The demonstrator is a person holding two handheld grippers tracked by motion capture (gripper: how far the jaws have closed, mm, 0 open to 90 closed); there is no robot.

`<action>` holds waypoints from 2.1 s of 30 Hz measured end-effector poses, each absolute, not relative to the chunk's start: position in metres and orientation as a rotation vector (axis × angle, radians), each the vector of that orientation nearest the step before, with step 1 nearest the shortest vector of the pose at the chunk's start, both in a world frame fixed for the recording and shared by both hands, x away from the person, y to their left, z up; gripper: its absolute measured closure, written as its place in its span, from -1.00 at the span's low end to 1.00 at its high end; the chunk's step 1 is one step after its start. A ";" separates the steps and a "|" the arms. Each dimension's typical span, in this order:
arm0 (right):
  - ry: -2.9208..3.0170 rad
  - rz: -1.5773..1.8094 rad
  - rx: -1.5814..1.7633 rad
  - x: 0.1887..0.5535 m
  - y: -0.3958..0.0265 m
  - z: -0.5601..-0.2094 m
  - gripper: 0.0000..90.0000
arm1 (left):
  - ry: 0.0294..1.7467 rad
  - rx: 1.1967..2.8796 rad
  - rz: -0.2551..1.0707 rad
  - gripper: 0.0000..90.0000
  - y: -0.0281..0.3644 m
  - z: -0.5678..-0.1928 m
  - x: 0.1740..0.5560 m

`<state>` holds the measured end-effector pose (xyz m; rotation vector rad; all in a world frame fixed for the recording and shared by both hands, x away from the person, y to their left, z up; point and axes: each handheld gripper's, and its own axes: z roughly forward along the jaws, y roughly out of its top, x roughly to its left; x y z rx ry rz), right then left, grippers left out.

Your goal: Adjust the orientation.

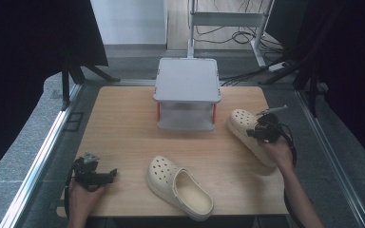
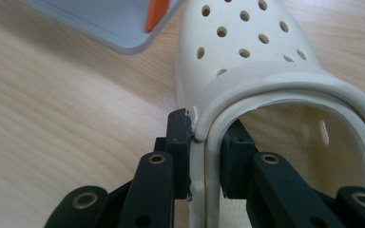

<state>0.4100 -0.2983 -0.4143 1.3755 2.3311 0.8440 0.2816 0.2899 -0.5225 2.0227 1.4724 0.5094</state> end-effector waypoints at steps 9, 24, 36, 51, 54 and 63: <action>2.361 0.889 1.303 0.376 -0.278 -0.394 0.71 | 1.471 2.024 0.512 -1.00 0.290 -0.523 0.282; 2.492 0.959 1.149 0.338 -0.203 -0.387 0.70 | 1.475 2.022 0.508 -1.00 0.290 -0.522 0.282; 2.587 0.928 1.055 0.325 -0.140 -0.409 0.70 | 1.476 2.020 0.508 -1.00 0.290 -0.522 0.282; 2.670 0.917 1.036 0.312 -0.110 -0.436 0.70 | 1.475 2.023 0.509 -1.00 0.290 -0.522 0.281; 2.684 0.931 1.035 0.311 -0.110 -0.436 0.69 | 1.475 2.023 0.509 -1.00 0.290 -0.522 0.281; 2.718 0.976 1.018 0.319 -0.120 -0.435 0.20 | 1.472 2.023 0.508 -1.00 0.290 -0.522 0.281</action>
